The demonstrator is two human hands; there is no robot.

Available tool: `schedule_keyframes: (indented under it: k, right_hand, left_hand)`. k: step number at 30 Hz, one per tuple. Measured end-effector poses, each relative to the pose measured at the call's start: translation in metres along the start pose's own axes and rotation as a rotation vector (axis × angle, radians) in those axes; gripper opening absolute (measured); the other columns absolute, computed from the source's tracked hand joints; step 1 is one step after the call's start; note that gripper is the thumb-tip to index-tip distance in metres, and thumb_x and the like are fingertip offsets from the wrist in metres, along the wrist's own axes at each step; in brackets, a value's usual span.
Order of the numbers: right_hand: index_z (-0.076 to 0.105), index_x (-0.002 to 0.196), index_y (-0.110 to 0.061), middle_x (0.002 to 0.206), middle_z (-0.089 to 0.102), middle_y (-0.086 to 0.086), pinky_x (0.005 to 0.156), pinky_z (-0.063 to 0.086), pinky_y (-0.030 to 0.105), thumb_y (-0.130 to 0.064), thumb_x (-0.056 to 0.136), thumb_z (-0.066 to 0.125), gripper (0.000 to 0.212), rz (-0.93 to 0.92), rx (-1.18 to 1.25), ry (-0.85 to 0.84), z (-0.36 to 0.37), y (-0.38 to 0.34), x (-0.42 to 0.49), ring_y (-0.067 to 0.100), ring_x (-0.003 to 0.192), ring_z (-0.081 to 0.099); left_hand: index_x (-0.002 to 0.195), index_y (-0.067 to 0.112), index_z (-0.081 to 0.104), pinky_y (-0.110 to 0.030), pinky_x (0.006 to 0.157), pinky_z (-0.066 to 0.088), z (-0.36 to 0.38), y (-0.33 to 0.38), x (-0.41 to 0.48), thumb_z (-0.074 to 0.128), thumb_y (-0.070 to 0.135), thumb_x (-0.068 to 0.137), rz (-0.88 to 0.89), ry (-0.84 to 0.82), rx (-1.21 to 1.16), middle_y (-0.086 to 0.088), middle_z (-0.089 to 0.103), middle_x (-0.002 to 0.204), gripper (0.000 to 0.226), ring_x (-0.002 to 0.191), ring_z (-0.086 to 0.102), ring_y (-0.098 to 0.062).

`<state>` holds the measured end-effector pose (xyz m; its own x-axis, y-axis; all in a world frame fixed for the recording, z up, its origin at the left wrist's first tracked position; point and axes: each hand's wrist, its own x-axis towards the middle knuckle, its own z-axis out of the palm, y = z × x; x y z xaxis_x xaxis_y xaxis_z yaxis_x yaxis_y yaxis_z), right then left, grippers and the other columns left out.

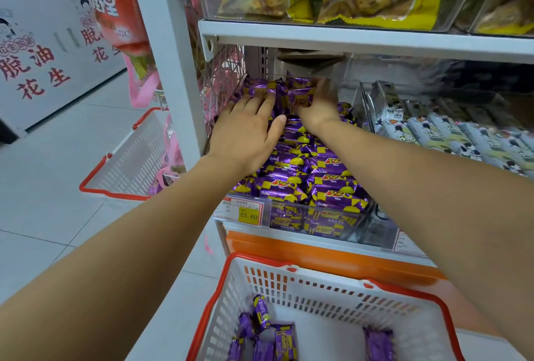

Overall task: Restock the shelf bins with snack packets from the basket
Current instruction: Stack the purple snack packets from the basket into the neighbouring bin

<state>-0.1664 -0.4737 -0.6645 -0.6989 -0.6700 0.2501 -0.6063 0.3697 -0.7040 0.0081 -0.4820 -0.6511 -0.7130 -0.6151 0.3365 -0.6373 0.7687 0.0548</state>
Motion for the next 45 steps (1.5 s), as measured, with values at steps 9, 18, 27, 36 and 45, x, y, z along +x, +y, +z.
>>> schedule_keyframes:
  k: [9,18,27,36,45]
  right_hand:
    - [0.039,0.128,-0.009,0.132,0.044,0.014,0.083,0.043,0.033,-0.029,0.081,0.076,0.064,0.028,-0.006,0.099,-0.005,0.0,-0.01,0.032,0.114,0.054]
    - [0.039,0.135,-0.004,0.128,0.051,0.019,0.089,0.047,0.036,-0.036,0.081,0.073,0.071,0.04,-0.128,-0.009,-0.026,-0.012,-0.034,0.034,0.118,0.052]
    - [0.059,0.114,-0.012,0.112,0.061,0.007,0.09,0.048,0.042,-0.015,0.092,0.057,0.023,-0.205,0.093,-0.054,-0.078,-0.017,-0.127,0.025,0.098,0.06]
    - [0.066,0.086,-0.017,0.068,0.068,0.007,0.067,0.055,0.046,-0.014,0.093,0.055,0.014,-0.287,0.203,-0.359,-0.083,0.032,-0.244,0.025,0.065,0.064]
    - [0.062,0.109,0.004,0.113,0.065,0.022,0.069,0.043,0.031,-0.022,0.098,0.051,0.03,0.172,-0.338,-1.164,-0.03,0.159,-0.295,0.026,0.083,0.055]
  left_hand:
    - [0.153,0.017,0.025,-0.039,0.116,0.018,-0.002,0.0,-0.002,0.008,0.052,0.093,-0.001,-0.007,0.025,-0.006,0.032,0.156,0.072,0.144,0.025,-0.024]
    - [0.151,0.012,0.03,-0.042,0.117,0.021,-0.028,0.015,-0.031,0.016,0.049,0.094,0.006,0.014,0.03,-0.013,0.033,0.155,0.07,0.143,0.028,-0.029]
    - [0.121,0.008,0.059,-0.045,0.081,0.045,-0.056,0.042,-0.105,0.028,0.038,0.084,0.079,0.155,0.015,-0.013,0.061,0.107,0.057,0.098,0.055,-0.036]
    - [0.101,0.015,0.064,-0.034,0.066,0.043,-0.001,0.076,-0.222,0.046,0.026,0.088,0.005,-0.023,-0.181,-0.005,0.065,0.093,0.025,0.088,0.06,-0.029]
    - [0.116,0.007,0.062,-0.03,0.08,0.043,0.117,0.079,-0.297,0.042,0.023,0.098,-0.27,-0.966,-0.202,-0.015,0.063,0.119,0.031,0.102,0.059,-0.028]
